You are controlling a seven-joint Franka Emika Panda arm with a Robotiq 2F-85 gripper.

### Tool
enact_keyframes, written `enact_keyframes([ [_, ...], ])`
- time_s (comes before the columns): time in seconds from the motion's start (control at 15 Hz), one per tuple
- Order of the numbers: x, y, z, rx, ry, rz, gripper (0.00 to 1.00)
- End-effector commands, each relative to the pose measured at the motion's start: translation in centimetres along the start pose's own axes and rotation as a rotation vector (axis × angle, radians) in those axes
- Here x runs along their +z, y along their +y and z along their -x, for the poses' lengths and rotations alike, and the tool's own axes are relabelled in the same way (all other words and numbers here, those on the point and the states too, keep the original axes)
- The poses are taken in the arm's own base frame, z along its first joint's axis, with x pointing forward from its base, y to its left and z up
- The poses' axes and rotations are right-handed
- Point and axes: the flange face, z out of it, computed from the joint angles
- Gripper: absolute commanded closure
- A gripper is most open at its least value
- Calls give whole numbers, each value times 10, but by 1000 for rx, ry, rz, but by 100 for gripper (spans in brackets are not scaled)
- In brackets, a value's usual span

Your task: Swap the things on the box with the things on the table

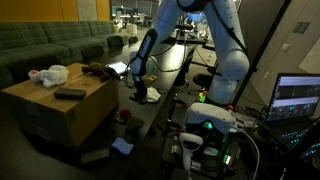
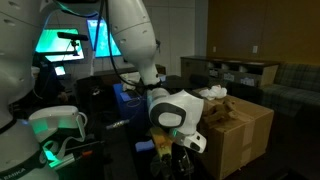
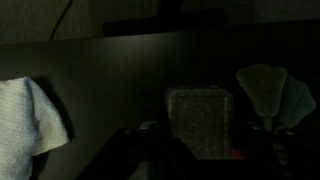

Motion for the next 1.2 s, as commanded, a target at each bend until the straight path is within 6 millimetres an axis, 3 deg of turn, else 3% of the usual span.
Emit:
enact_keyframes([
  [0.0,27,16,-21,66,9,-24,66],
  [0.27,47,26,-38,97,1,-11,66],
  [0.33,49,28,-42,104,1,-7,29],
  [0.4,53,28,-45,112,2,-6,13],
  [0.53,56,29,-51,121,4,-1,1],
  [0.73,53,28,-55,130,18,-7,0],
  [1.13,32,5,-61,81,83,-20,0],
])
